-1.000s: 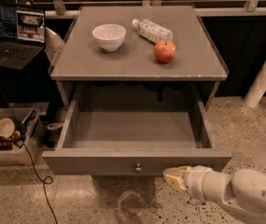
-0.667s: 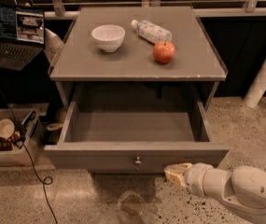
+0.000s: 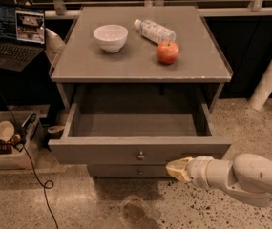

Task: Close top drawer

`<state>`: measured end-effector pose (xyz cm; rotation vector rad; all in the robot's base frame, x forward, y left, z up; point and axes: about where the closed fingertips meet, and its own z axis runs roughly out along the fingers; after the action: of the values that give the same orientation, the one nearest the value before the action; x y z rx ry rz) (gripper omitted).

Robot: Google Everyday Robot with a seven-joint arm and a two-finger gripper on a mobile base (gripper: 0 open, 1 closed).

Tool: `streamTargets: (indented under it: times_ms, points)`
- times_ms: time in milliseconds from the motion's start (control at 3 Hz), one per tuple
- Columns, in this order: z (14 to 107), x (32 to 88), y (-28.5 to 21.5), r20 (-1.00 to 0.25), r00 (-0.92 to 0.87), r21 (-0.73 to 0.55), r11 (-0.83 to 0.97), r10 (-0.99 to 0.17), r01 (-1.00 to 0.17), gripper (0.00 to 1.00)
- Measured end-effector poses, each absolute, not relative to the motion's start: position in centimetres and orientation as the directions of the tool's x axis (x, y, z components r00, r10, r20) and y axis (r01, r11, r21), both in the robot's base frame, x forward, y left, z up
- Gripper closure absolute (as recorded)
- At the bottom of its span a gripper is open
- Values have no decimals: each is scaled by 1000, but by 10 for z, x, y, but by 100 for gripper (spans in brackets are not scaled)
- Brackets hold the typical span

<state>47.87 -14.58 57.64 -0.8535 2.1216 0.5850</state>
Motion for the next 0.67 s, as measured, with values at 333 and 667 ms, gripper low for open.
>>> streamTargets:
  times_ms: [333, 667]
  points:
    - [581, 508, -153, -790, -419, 90, 590, -449, -802, 100]
    - [581, 508, -153, -790, -419, 90, 590, -449, -802, 100]
